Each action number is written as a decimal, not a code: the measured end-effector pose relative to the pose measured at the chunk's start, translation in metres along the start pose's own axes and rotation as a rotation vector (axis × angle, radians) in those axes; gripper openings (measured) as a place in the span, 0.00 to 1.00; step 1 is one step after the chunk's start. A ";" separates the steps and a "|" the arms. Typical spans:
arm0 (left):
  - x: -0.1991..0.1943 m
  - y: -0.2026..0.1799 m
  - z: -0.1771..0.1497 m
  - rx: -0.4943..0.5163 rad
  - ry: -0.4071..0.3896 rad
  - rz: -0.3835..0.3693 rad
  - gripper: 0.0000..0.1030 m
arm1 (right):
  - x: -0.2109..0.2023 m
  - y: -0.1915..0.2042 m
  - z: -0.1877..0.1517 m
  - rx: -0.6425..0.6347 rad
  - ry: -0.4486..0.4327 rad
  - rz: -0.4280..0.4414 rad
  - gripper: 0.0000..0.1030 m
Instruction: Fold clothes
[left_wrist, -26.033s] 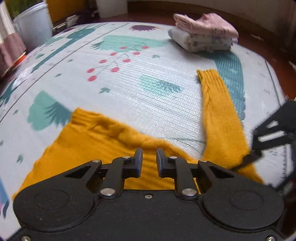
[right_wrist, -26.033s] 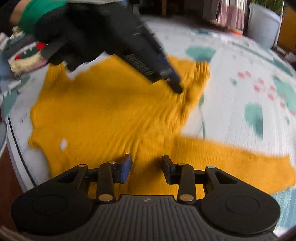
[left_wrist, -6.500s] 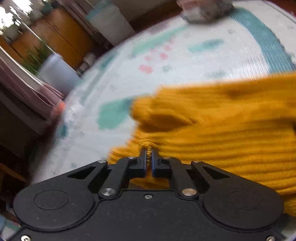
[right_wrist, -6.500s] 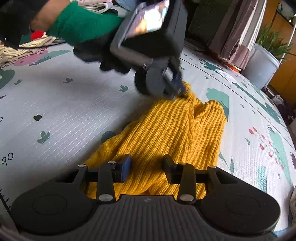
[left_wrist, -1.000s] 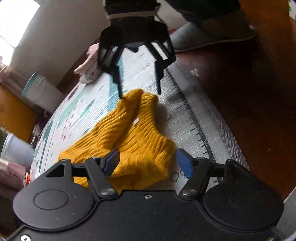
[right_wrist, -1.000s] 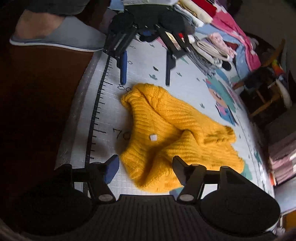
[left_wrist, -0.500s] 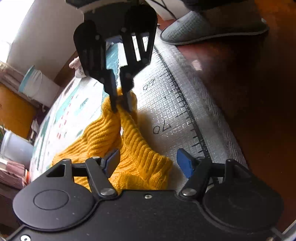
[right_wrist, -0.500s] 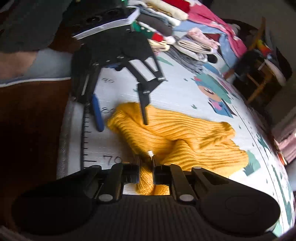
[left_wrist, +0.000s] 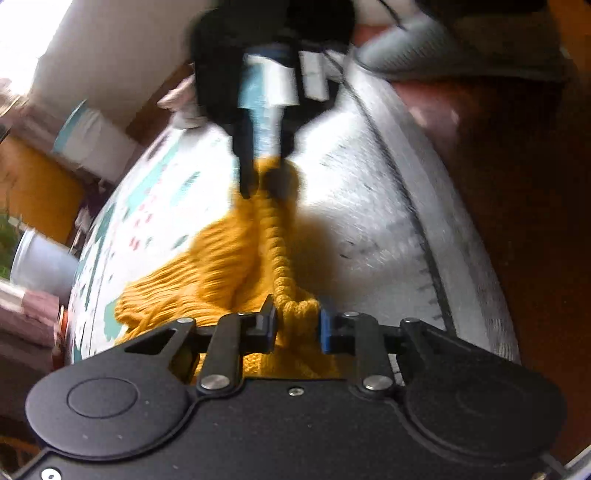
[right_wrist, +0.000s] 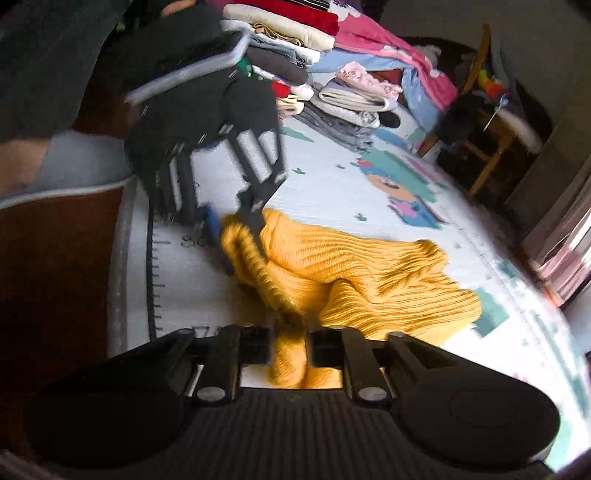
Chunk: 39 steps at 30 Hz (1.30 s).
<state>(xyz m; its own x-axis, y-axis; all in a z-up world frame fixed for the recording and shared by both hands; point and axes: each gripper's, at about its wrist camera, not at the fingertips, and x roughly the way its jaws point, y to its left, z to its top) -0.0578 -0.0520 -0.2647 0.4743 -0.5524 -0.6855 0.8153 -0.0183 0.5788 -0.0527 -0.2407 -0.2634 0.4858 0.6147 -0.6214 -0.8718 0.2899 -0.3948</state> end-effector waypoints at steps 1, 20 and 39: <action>-0.003 0.006 0.000 -0.029 -0.006 -0.005 0.20 | -0.002 0.004 -0.002 -0.024 -0.006 -0.025 0.61; -0.013 0.033 -0.004 -0.221 -0.040 -0.066 0.18 | 0.032 0.020 -0.026 -0.345 0.021 -0.080 0.57; -0.024 -0.022 -0.046 0.092 -0.119 0.099 0.70 | 0.028 -0.016 -0.020 -0.019 0.035 0.043 0.34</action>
<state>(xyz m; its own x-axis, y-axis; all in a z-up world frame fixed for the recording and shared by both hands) -0.0721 0.0000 -0.2816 0.5035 -0.6498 -0.5694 0.7302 -0.0322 0.6824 -0.0236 -0.2436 -0.2879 0.4499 0.6003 -0.6613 -0.8908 0.2491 -0.3799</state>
